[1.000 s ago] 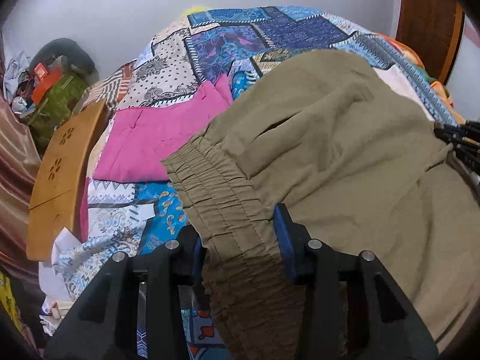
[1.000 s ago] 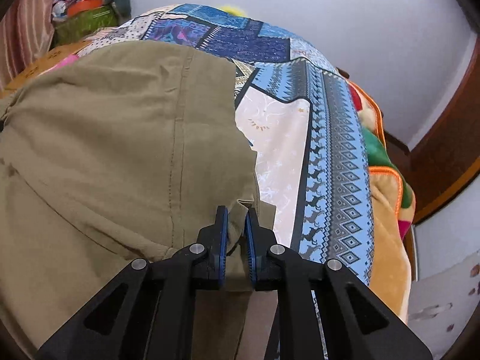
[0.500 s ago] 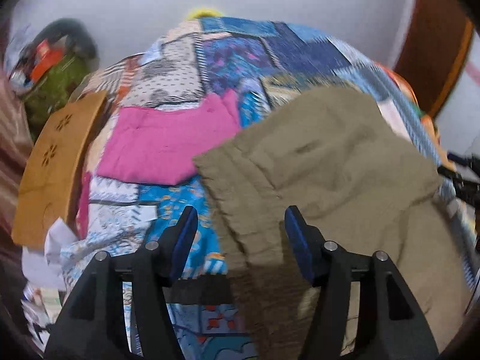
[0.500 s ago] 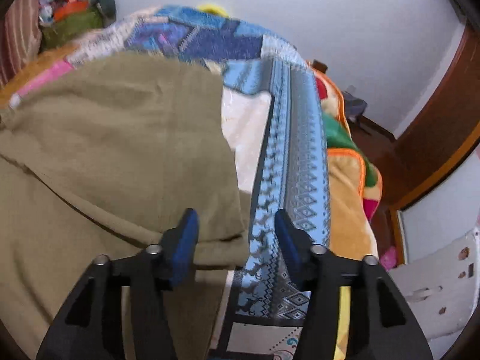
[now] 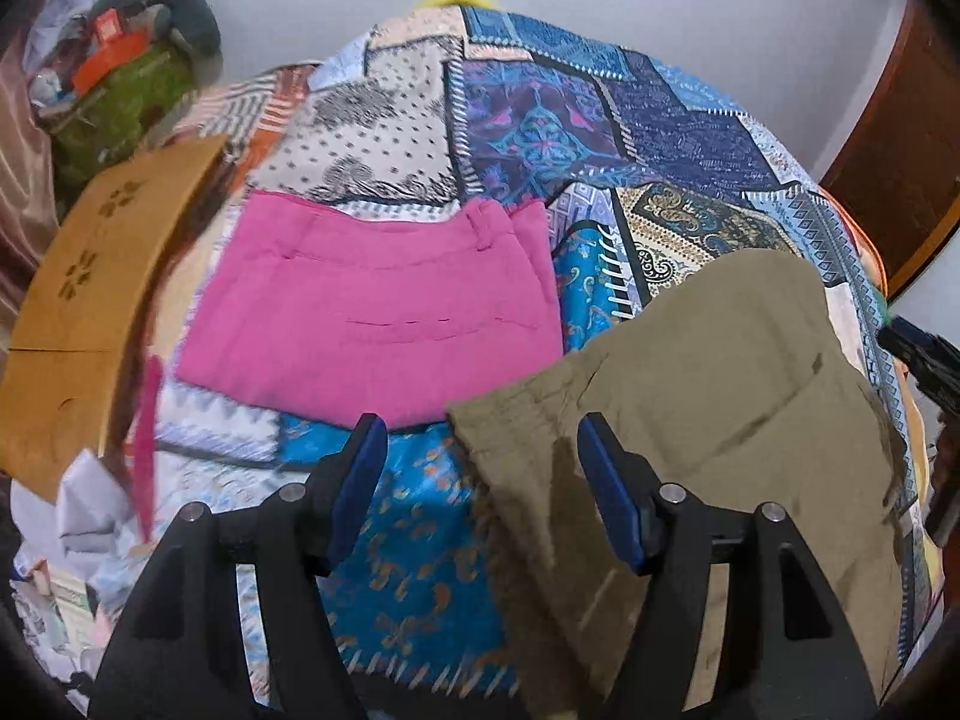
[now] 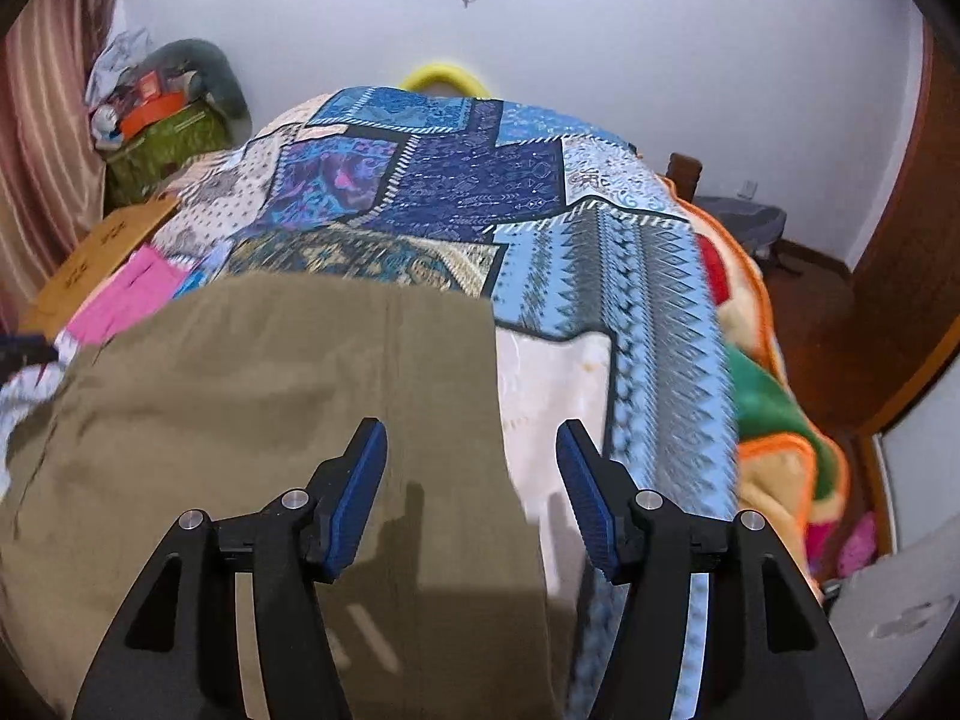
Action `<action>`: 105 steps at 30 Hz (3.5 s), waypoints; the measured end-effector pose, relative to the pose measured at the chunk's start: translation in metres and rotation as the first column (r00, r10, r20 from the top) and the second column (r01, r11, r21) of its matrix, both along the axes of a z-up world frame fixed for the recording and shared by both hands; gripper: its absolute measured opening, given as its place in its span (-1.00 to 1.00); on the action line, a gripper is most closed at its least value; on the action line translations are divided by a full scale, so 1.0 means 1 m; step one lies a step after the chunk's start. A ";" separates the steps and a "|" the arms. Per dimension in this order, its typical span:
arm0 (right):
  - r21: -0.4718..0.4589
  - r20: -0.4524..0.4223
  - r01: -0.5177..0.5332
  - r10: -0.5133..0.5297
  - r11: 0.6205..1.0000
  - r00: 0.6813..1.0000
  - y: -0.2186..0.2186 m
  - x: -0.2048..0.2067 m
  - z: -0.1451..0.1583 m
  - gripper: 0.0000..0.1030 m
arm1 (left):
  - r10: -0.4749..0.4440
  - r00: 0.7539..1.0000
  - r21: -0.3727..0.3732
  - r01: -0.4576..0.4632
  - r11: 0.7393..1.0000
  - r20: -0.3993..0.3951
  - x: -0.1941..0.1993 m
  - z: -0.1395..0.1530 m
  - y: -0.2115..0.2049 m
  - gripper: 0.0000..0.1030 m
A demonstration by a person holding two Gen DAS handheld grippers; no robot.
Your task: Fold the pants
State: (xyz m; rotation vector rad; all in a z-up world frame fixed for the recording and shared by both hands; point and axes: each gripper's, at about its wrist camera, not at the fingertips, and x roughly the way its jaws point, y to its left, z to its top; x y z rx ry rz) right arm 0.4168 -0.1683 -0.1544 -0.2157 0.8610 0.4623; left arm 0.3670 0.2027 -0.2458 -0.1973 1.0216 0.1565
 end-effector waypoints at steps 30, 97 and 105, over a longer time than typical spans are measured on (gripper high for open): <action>-0.119 0.107 -0.007 0.020 0.993 0.994 0.052 0.053 -0.021 -0.78 | -0.003 1.000 -0.089 0.005 0.996 0.015 0.026 -0.022 0.007 0.00; 0.029 -0.036 0.060 -0.059 0.998 0.998 -0.095 -0.277 0.021 -0.76 | -0.200 0.976 0.147 0.186 0.971 0.086 -0.269 0.032 -0.098 0.12; 0.056 0.003 0.034 -0.035 0.998 0.999 -0.092 -0.296 0.049 -0.73 | -0.163 0.976 0.131 0.144 0.981 0.148 -0.278 0.067 -0.087 0.18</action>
